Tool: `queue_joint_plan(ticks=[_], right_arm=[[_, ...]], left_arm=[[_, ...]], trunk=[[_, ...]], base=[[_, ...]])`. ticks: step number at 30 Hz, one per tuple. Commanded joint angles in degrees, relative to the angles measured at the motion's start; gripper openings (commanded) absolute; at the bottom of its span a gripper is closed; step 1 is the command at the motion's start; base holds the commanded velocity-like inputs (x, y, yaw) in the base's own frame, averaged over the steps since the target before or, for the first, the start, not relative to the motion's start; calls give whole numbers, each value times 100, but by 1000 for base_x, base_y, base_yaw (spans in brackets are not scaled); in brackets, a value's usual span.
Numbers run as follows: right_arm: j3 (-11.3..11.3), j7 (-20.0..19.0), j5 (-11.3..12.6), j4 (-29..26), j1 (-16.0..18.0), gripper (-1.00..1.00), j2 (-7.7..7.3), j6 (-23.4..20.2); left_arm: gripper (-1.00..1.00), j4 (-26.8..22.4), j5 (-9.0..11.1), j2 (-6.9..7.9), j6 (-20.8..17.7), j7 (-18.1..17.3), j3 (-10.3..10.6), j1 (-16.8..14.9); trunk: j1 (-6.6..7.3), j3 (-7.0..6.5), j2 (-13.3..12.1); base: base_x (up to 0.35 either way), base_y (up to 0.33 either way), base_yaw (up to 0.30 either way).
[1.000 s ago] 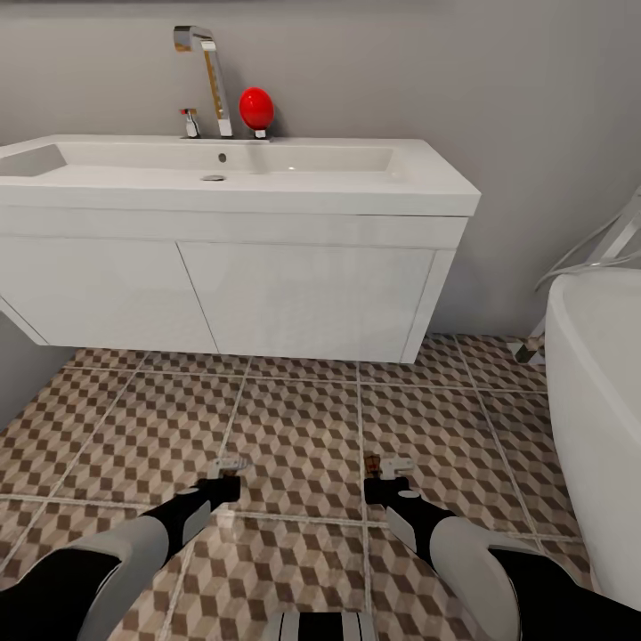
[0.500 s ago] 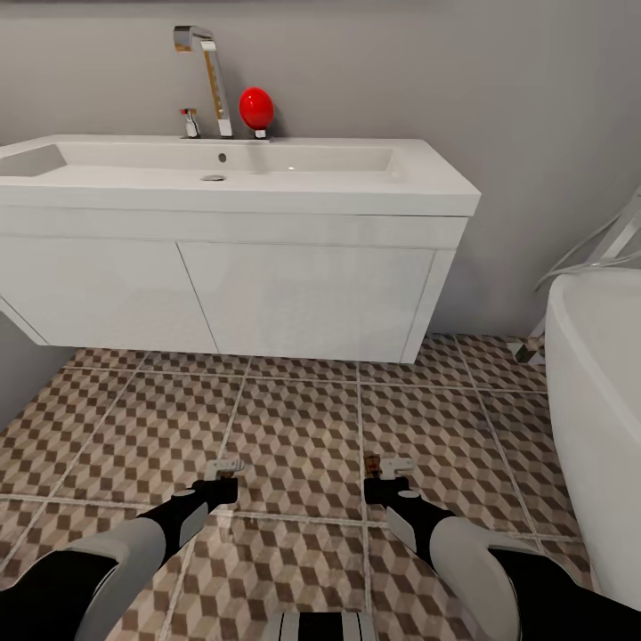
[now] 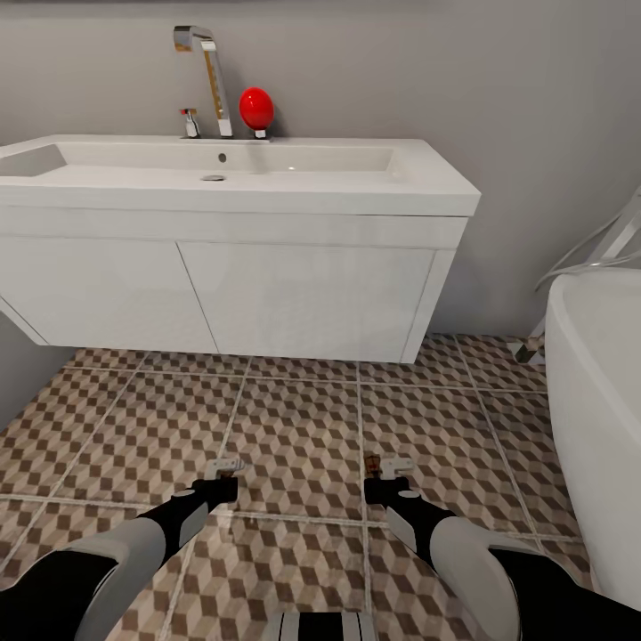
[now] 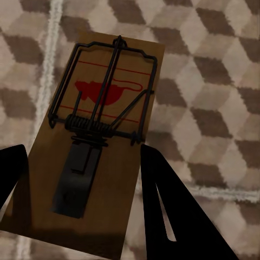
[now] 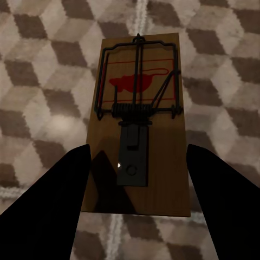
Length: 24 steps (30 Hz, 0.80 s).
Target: Take the four mousetraps from the cabinet in the bathroom and place them on the bathroom floor. Make sure all four end up on the same floor surface, and ensure that at least two of them are either under or directly next to the same bathroom sink.
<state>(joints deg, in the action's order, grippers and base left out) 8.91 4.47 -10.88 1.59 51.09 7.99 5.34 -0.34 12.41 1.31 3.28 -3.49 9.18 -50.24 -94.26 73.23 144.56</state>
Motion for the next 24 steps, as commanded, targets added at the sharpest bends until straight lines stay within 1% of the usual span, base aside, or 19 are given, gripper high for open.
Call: queue_joint_plan(ticks=[1, 7, 24], right_arm=[[49, 27, -61, 17, 7, -100, 1, 27], [42, 27, -63, 17, 7, -100, 0, 6], [40, 27, -63, 17, 7, -100, 0, -18]], left_arm=[[-100, 8, 38, 1, 58, -11, 49, -4], [-100, 11, 42, -3, 287, -11, 49, -4], [-100, 8, 42, -19, 275, -11, 49, -4]], trunk=[[1, 4, 2], [1, 4, 2], [1, 4, 2]], base=[[0, 0, 0], [0, 0, 0], [0, 0, 0]])
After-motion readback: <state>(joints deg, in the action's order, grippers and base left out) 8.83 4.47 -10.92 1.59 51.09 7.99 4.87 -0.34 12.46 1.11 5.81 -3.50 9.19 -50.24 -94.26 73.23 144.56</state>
